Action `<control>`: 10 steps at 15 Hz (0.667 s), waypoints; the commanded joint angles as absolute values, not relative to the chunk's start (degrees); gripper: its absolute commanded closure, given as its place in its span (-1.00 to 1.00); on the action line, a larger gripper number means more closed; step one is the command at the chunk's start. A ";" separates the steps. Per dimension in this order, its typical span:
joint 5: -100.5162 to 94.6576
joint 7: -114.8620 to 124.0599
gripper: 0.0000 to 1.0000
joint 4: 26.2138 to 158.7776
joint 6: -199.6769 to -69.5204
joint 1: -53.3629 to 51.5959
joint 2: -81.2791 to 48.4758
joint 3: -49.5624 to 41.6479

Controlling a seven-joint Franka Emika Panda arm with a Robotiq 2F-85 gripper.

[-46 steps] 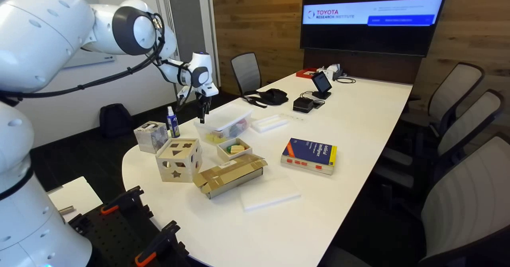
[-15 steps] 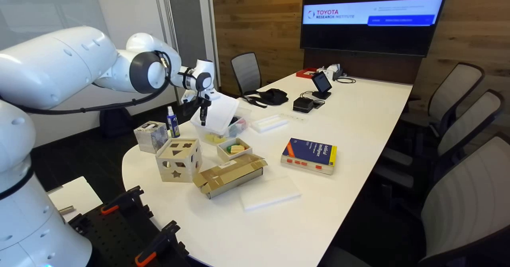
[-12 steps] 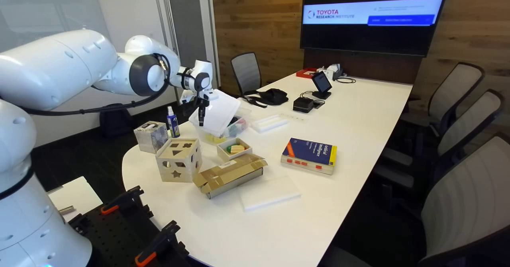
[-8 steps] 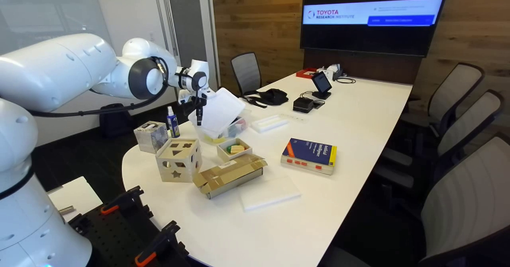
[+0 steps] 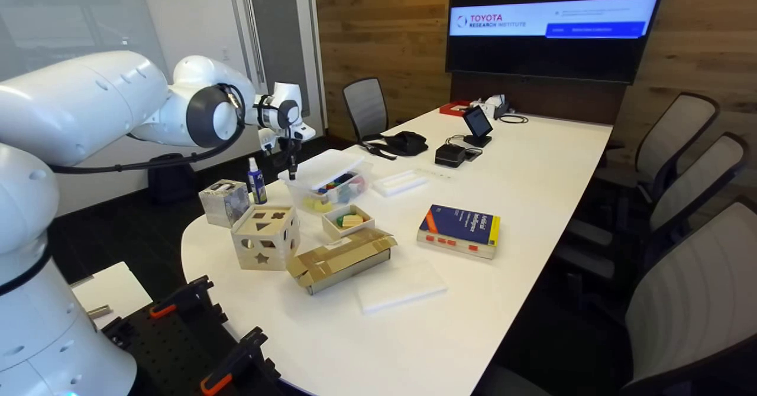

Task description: Remove the white lid from the clear container.

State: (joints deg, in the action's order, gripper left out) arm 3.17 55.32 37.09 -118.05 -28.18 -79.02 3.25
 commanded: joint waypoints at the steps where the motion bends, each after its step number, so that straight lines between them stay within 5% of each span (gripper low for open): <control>1: 2.06 53.77 1.00 34.31 -117.60 -28.86 -80.44 2.97; 10: 1.76 45.15 1.00 32.00 -117.82 -29.62 -82.52 3.51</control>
